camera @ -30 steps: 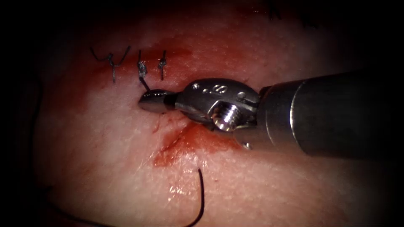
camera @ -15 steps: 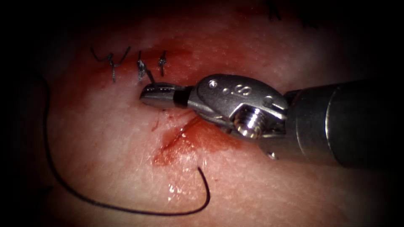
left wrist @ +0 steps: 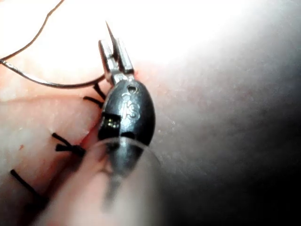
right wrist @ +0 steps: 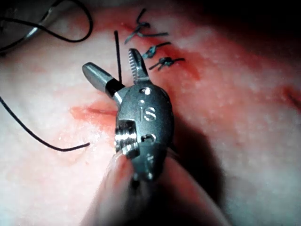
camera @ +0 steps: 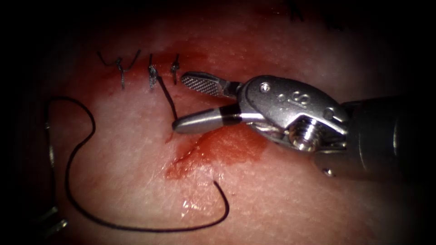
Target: Wound Closure
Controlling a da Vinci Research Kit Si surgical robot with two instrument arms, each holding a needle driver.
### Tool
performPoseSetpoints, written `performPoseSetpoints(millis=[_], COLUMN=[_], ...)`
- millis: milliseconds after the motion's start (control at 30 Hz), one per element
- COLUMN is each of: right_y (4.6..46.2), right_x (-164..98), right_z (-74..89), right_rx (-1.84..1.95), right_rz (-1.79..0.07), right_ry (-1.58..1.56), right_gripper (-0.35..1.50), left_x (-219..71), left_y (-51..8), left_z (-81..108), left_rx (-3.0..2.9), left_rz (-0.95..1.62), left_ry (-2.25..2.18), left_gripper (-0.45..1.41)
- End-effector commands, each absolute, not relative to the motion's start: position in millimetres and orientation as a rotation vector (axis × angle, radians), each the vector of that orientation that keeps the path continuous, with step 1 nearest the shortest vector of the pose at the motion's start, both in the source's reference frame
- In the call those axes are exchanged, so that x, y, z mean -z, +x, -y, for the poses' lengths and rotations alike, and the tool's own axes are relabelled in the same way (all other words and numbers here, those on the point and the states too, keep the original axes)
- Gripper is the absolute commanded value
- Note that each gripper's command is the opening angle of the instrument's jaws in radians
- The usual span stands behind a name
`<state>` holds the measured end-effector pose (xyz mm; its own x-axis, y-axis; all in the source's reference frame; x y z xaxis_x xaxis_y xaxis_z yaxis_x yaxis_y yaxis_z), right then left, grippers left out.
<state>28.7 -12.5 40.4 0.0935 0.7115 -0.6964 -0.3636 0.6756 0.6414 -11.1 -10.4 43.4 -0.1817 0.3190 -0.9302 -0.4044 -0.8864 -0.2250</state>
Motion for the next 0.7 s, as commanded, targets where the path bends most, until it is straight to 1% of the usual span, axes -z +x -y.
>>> performPoseSetpoints(millis=[33, 100, 133, 167, 233, 300, 333, 367, 400, 433, 467, 533, 667, 700], right_y=[28.1, 26.8, 26.2, 26.0, 25.9, 26.0, 26.0, 26.1, 26.3, 26.4, 26.5, 26.6, 26.9, 26.9], right_x=[-41, -41, -40, -40, -40, -40, -40, -40, -41, -41, -41, -41, -42, -42], right_z=[13.2, 13.7, 13.8, 13.9, 13.8, 13.7, 13.7, 13.7, 13.6, 13.7, 13.9, 14.1, 14.6, 14.6], right_rx=[-0.809, -0.809, -0.756, -0.7, -0.55, -0.525, -0.526, -0.519, -0.51, -0.506, -0.499, -0.495, -0.487, -0.483], right_rz=[-1.242, -1.239, -1.245, -1.249, -1.226, -1.2, -1.188, -1.178, -1.165, -1.167, -1.167, -1.169, -1.174, -1.178], right_ry=[0.354, 0.338, 0.268, 0.215, 0.051, 0.025, 0.024, 0.014, 0.006, 0.009, 0.003, 0.002, -0.001, 0.002], right_gripper=[1.4, 1.21, 0.96, 0.74, 0.51, 0.56, 0.66, 0.83, 1.09, 1.14, 1.14, 1.14, 1.14, 1.14], left_x=[-44, -46, -46, -46, -46, -46, -46, -45, -45, -44, -42, -41, -39, -38], left_y=[-11.7, -11.3, -10.6, -10.0, -7.8, -6.3, -5.5, -4.4, -2.6, -0.6, 1.2, 2.4, 3.1, 2.4], left_z=[11.2, 11.2, 11.2, 11.1, 10.9, 10.8, 10.8, 10.7, 10.5, 10.4, 10.1, 9.8, 7.1, 5.7], left_rx=[-2.112, -2.096, -2.09, -2.093, -2.122, -2.137, -2.142, -2.149, -2.153, -2.153, -2.155, -2.154, -2.13, -2.155], left_rz=[-0.086, -0.043, -0.028, -0.032, -0.014, -0.017, -0.022, -0.033, -0.052, -0.071, -0.079, -0.08, -0.108, -0.158], left_ry=[-1.602, -1.546, -1.507, -1.472, -1.375, -1.31, -1.275, -1.228, -1.174, -1.123, -1.092, -1.071, -1.042, -1.058], left_gripper=[-0.45, 0.36, 0.95, 1.11, 1.31, 1.37, 1.37, 1.38, 1.38, 1.38, 1.38, 1.37, 1.2, 1.11])
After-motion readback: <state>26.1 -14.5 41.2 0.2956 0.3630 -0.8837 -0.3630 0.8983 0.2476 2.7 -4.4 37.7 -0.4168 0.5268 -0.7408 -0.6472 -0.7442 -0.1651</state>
